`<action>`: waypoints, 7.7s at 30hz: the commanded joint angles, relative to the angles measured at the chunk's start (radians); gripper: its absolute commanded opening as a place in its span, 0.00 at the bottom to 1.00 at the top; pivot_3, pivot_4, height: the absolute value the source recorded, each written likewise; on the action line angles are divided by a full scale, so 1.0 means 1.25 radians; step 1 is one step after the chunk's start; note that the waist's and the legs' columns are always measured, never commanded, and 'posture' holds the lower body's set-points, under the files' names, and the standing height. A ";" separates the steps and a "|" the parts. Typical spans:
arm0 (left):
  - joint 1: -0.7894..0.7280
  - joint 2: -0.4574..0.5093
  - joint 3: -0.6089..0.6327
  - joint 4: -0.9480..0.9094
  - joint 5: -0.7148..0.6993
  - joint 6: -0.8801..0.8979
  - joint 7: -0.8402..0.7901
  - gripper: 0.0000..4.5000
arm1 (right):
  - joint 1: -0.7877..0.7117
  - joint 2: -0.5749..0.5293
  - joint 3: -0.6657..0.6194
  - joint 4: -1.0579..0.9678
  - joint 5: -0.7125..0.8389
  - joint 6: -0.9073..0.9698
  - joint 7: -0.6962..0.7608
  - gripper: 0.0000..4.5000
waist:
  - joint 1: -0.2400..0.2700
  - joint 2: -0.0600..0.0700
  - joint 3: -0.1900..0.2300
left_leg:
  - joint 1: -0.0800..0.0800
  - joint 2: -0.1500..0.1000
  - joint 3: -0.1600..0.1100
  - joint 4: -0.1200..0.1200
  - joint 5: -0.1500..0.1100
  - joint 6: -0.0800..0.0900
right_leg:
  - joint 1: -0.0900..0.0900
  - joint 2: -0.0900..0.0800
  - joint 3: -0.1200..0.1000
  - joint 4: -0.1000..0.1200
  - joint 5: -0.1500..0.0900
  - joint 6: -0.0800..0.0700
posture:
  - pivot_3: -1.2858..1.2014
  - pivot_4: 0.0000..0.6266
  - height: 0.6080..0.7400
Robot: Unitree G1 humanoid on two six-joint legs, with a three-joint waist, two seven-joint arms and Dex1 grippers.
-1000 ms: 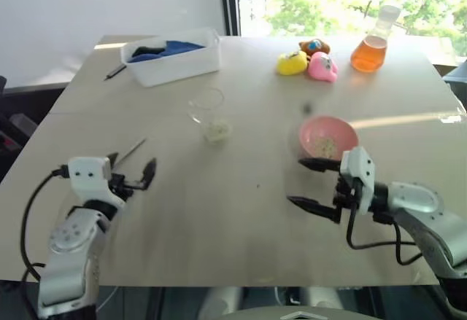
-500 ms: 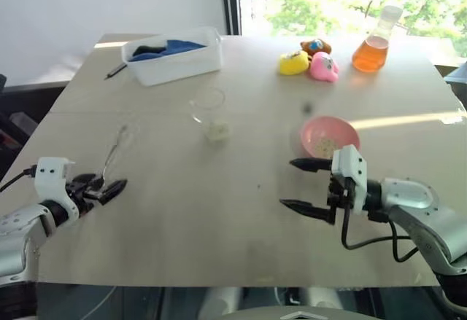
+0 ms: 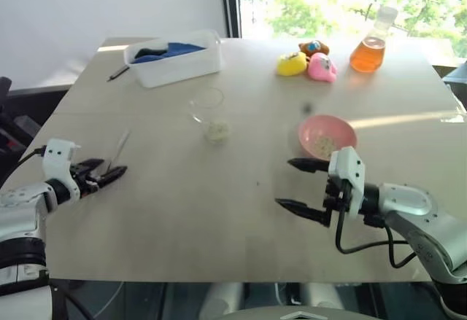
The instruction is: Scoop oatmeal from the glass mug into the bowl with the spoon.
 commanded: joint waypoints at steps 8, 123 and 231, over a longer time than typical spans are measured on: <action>0.143 -0.023 0.043 -0.097 -0.027 0.081 0.027 0.01 | -0.011 0.001 -0.013 0.002 0.002 -0.021 0.017 1.00 | -0.026 0.004 -0.002 | 0.001 0.000 0.002 0.000 0.000 0.000 | 0.000 0.000 0.003 0.003 0.000 0.000 | 0.52 0.24 1.00; -0.117 -0.251 0.009 -0.148 -0.039 -0.289 0.116 0.59 | -0.495 0.362 -0.323 0.349 0.624 0.388 -0.705 0.00 | -0.026 -0.001 0.001 | -0.016 0.000 0.010 0.003 0.000 -0.001 | -0.017 0.001 0.008 0.000 0.002 0.002 | 0.52 0.24 1.00; -0.250 -0.448 -0.185 -0.248 0.052 -0.183 0.171 0.03 | -0.684 0.374 -0.399 0.473 0.320 0.504 -0.595 0.00 | -0.036 -0.003 0.000 | -0.020 -0.002 0.020 0.015 0.000 0.000 | -0.027 -0.001 0.020 0.019 0.004 0.004 | 0.52 0.24 1.00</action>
